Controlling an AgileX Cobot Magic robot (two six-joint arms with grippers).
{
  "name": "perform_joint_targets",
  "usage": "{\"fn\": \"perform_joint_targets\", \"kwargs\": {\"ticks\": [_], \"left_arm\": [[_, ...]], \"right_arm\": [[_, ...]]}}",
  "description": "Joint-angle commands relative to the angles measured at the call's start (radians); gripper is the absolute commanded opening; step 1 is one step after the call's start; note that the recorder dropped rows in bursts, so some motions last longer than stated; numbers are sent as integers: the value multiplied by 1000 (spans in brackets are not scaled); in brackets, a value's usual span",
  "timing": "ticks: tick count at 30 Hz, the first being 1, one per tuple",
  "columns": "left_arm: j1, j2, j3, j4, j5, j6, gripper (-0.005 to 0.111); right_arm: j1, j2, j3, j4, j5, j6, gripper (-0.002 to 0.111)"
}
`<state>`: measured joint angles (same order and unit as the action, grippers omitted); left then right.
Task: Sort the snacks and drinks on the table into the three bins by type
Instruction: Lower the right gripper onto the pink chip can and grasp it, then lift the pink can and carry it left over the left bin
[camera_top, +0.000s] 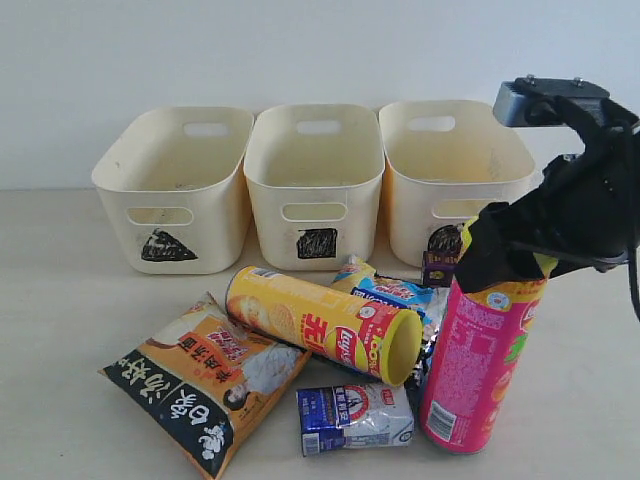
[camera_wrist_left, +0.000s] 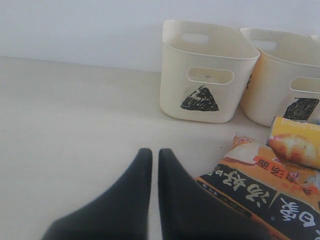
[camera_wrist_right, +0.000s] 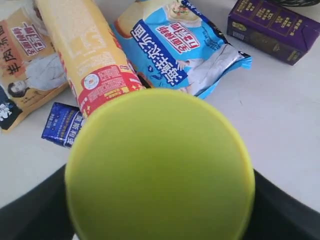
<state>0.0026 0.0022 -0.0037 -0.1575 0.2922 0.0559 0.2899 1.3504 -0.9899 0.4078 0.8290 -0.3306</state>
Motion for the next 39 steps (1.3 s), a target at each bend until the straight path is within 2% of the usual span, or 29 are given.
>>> {"fn": "perform_joint_targets", "kwargs": {"ticks": [1, 8, 11, 16, 23, 27, 33, 39], "left_arm": [[-2, -2, 4, 3, -1, 5, 4], [-2, -2, 4, 3, -1, 5, 4], [-2, -2, 4, 3, -1, 5, 4], [-2, -2, 4, 3, -1, 5, 4], [-2, -2, 4, 3, -1, 5, 4], [-2, -2, 4, 3, -1, 5, 4], [-2, -2, 4, 3, -1, 5, 4], [-2, -2, 4, 3, -1, 5, 4]], "right_arm": [[2, -55, -28, 3, 32, -20, 0], [2, -100, -194, 28, 99, -15, 0], [2, -100, -277, 132, 96, -43, 0], [2, -100, -361, 345, 38, -199, 0], [2, -5, -453, 514, -12, -296, 0], [84, 108, -482, 648, -85, -409, 0], [277, 286, -555, 646, -376, -581, 0], [399, 468, -690, 646, -665, -745, 0]]}}
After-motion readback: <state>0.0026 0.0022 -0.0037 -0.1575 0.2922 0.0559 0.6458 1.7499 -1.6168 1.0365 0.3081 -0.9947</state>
